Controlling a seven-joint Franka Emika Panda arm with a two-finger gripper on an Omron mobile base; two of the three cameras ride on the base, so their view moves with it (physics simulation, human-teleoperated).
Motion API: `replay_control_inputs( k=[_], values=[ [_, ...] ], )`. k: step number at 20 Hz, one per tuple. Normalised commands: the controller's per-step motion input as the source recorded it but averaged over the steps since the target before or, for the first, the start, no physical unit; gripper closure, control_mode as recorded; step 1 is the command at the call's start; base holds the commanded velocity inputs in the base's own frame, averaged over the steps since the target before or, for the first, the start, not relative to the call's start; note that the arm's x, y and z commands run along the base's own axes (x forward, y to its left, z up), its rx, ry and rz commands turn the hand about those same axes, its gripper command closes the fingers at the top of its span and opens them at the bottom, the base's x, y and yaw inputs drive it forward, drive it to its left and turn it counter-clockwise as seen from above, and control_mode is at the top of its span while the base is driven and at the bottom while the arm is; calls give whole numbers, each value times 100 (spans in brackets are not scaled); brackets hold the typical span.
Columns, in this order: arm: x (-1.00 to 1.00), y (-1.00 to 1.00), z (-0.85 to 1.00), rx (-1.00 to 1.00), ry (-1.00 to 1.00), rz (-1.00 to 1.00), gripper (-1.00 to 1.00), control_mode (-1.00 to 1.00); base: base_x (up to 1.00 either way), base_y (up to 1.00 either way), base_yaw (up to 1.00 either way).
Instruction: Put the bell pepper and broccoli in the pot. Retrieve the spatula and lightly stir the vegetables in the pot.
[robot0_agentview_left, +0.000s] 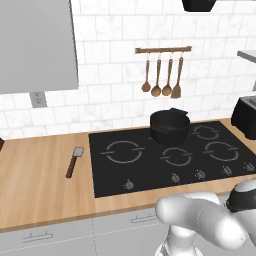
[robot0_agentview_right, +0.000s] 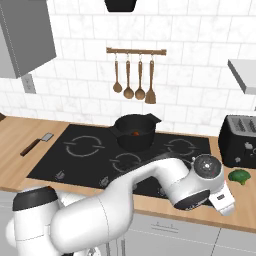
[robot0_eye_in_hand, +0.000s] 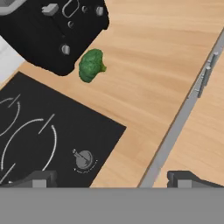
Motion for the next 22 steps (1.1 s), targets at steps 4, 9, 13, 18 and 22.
replay_control_inputs(
  k=[4, 9, 13, 18, 22],
  values=[
    [17, -52, -8, 9, -12, 0, -100, -100, 0, 0, 0],
    [21, -51, 0, 7, -7, 0, -100, -100, 0, 0, 0],
    [19, -18, 0, 3, -1, 0, -100, -100, 0, 0, 0],
    [26, -1, -5, 0, 0, 0, -100, -100, 0, 0, 0],
    [31, 0, -14, 0, 0, 0, -100, -100, 0, 0, 0]
  ],
)
